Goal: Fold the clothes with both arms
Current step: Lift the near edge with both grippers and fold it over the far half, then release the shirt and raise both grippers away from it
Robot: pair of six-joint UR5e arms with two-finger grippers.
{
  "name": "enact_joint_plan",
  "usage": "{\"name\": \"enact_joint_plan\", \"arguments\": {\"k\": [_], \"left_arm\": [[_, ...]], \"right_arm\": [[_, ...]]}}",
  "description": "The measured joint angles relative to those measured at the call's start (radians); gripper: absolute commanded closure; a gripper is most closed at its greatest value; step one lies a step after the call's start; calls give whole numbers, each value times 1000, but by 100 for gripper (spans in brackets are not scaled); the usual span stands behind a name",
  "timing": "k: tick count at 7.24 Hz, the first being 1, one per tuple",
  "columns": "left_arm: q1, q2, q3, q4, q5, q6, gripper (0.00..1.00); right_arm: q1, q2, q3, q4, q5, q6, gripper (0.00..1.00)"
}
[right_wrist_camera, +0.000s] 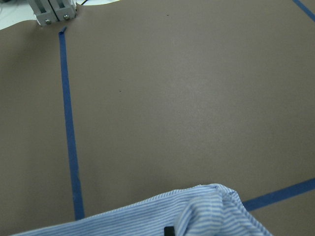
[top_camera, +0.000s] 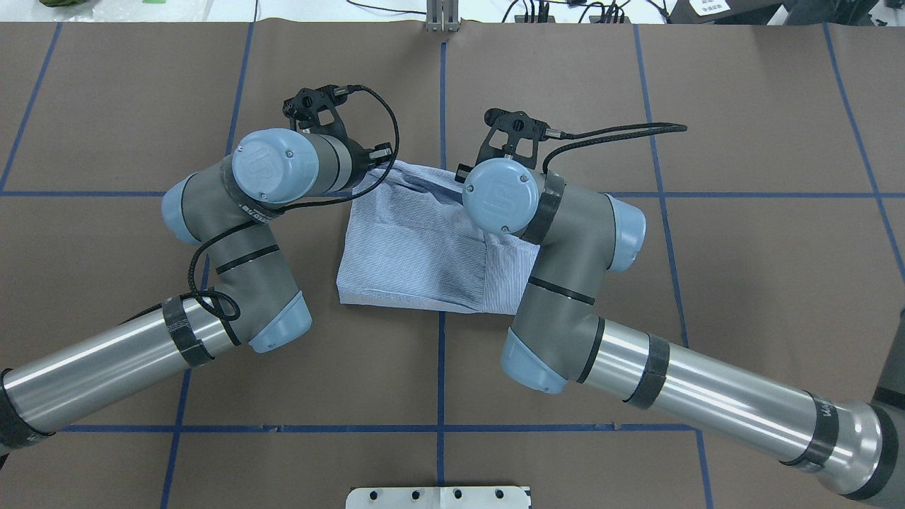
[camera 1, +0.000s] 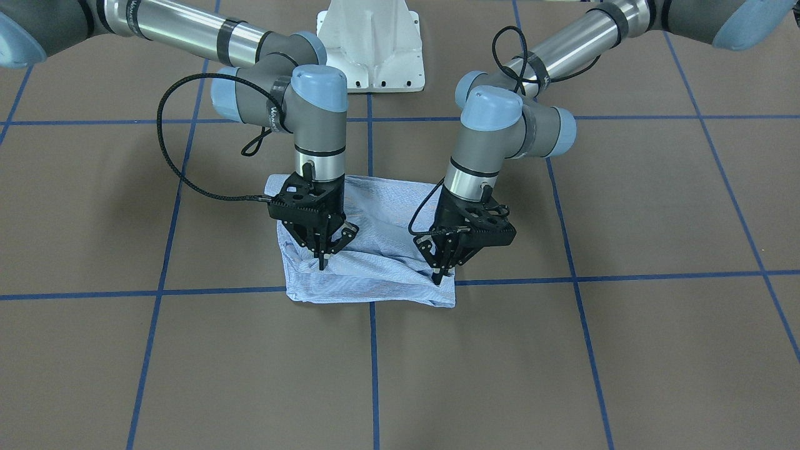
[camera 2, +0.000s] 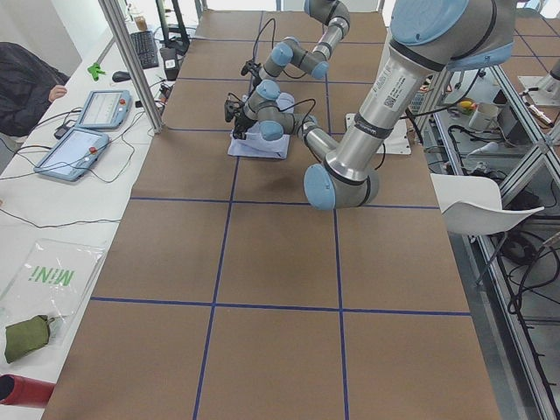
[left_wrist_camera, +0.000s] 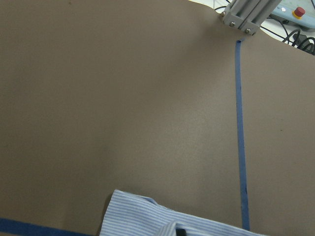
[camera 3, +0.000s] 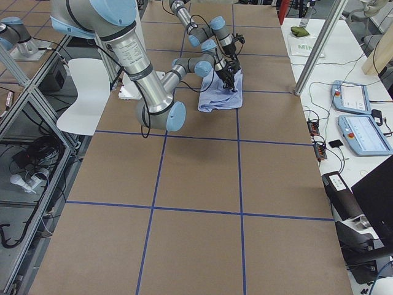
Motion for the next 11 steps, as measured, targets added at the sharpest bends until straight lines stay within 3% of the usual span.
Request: {"name": "enact_joint_plan", "arguments": {"k": [1,2,4,6,8,11], "left_arm": [[-3,-5,11,-2,0,11,7],[-8,-8,15,-2,-1,44,0],[-36,-9,13,-7,-36,168,0],[-97,46,-62,1,-183,298,0],[-138,190,-274,105,-236,483,0],[-210,450,-642,353,-285,715,0]], "right_arm": [[11,3,-10,2,9,-19,12],[24,9,-19,2,29,-34,0],[70,41,-31,-2,125,-86,0],[155,59,-17,-28,310,-166,0],[242,-7,87,-113,420,-316,0],[452,-250,345,-273,603,-718,0]]}}
